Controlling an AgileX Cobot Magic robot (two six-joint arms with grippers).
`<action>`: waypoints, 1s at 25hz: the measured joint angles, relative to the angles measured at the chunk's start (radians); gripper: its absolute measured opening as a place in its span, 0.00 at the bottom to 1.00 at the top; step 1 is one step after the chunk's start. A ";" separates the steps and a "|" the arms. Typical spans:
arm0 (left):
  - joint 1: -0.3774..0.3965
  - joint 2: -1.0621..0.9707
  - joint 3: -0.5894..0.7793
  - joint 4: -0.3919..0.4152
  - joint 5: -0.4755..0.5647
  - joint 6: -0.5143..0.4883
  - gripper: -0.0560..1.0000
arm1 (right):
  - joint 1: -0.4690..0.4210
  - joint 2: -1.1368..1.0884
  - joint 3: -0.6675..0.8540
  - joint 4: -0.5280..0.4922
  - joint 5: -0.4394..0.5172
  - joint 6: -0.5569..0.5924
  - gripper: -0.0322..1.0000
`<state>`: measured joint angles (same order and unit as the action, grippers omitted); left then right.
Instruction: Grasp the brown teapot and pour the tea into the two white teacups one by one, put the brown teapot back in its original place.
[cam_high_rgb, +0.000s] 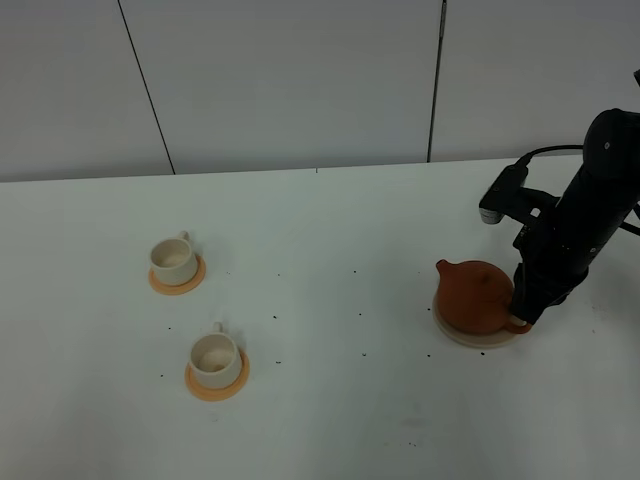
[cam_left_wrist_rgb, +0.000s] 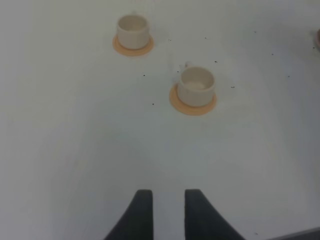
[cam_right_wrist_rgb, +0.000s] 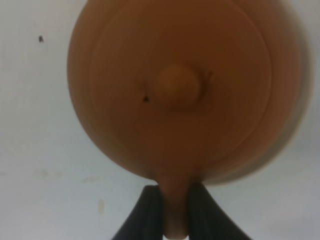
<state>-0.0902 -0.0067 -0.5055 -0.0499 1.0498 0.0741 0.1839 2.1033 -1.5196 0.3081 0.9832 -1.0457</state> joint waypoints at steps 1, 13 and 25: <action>0.000 0.000 0.000 0.000 0.000 0.000 0.27 | 0.000 0.000 0.000 0.002 0.000 0.000 0.13; 0.000 0.000 0.000 0.000 0.000 0.000 0.27 | 0.002 -0.052 0.000 0.056 -0.004 -0.002 0.13; 0.000 0.000 0.000 0.000 0.000 0.001 0.27 | 0.044 -0.108 0.000 0.027 0.000 0.013 0.13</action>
<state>-0.0902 -0.0067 -0.5055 -0.0499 1.0498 0.0749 0.2281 1.9952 -1.5199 0.3350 0.9835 -1.0331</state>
